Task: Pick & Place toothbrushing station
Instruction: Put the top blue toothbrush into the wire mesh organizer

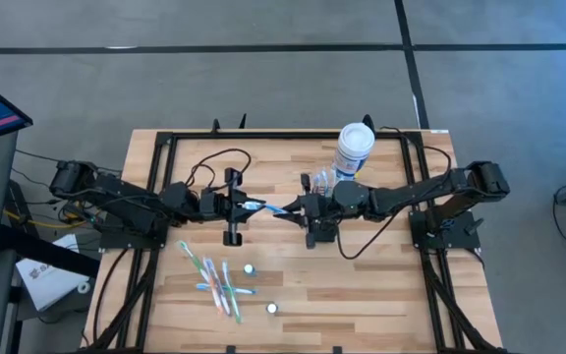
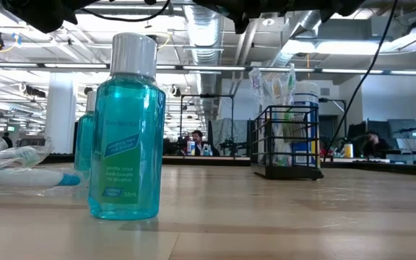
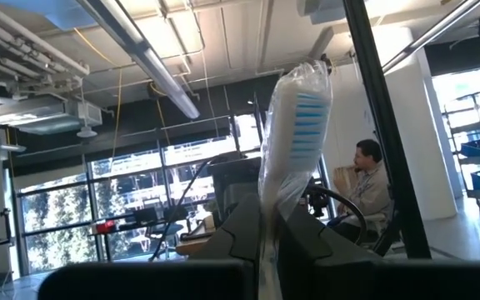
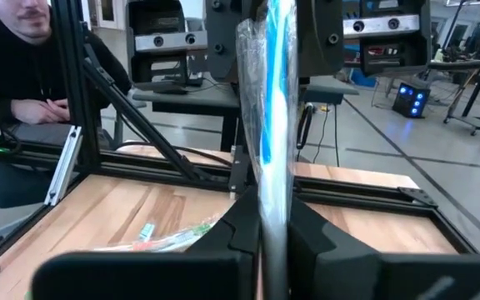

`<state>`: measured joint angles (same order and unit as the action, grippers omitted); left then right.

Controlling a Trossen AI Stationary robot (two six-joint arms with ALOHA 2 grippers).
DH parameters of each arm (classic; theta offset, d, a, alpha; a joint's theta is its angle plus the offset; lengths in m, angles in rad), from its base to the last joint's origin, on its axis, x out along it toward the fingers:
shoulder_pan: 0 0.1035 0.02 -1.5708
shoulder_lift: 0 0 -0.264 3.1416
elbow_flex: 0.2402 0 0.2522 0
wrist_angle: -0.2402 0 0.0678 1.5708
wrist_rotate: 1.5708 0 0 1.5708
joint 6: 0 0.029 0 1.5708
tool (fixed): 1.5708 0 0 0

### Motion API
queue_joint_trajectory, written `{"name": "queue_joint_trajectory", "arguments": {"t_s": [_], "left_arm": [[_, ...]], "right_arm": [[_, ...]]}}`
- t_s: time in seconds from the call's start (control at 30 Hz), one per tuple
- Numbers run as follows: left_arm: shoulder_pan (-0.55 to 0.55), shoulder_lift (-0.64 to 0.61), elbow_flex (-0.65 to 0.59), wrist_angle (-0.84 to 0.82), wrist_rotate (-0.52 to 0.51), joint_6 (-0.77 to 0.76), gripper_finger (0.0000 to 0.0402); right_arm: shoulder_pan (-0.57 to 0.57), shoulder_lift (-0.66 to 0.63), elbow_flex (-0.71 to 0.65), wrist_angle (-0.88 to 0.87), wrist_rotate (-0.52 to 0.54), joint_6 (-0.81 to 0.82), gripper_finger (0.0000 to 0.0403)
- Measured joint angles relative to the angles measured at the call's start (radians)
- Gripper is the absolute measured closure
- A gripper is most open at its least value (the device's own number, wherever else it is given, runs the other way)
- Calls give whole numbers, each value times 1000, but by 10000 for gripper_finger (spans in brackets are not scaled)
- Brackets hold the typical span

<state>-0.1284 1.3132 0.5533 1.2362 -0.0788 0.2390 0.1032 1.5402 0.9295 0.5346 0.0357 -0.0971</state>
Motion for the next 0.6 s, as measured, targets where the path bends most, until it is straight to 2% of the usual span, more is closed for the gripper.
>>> {"name": "queue_joint_trajectory", "arguments": {"t_s": [0.27,0.6], "left_arm": [[0,-2,0,3,-1,-4,396],[2,-56,-2,-89,-37,-17,396]], "right_arm": [[-19,-9,0,-100,-2,16,339],[-18,-92,-3,-367,-3,47,297]]}}
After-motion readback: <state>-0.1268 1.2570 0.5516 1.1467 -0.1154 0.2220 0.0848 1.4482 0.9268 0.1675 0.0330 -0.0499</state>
